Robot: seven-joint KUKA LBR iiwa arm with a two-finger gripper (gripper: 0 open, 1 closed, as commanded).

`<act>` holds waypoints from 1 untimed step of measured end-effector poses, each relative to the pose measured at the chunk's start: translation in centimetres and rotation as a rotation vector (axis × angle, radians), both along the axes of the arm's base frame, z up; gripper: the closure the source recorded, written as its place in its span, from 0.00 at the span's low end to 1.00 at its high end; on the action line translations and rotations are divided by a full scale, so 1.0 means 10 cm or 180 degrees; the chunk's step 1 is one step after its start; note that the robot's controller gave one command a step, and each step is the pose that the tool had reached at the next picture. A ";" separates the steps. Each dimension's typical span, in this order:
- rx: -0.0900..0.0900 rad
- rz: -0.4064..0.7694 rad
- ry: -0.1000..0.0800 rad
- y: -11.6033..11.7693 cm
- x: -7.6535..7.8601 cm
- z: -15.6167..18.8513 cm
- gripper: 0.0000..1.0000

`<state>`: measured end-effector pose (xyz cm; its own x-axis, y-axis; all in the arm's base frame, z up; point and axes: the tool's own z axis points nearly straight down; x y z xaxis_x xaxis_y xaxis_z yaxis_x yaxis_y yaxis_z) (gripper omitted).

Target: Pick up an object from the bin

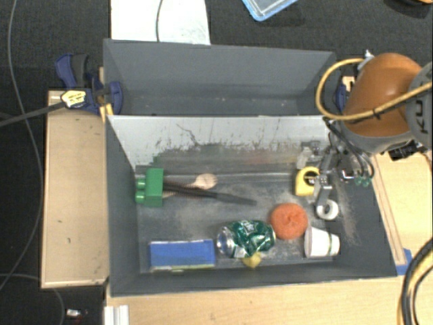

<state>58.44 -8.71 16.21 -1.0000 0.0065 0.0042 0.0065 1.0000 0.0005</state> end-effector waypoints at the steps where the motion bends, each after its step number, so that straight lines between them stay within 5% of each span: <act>1: -0.0003 0.0007 -0.0024 0.00 0.02 0.04 0.00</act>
Offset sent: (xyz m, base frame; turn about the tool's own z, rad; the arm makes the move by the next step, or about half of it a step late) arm -0.0200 0.0052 -0.0836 -0.0067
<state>58.63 -8.68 16.59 -1.0000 0.0043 -0.0035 0.0043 1.0000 -0.0004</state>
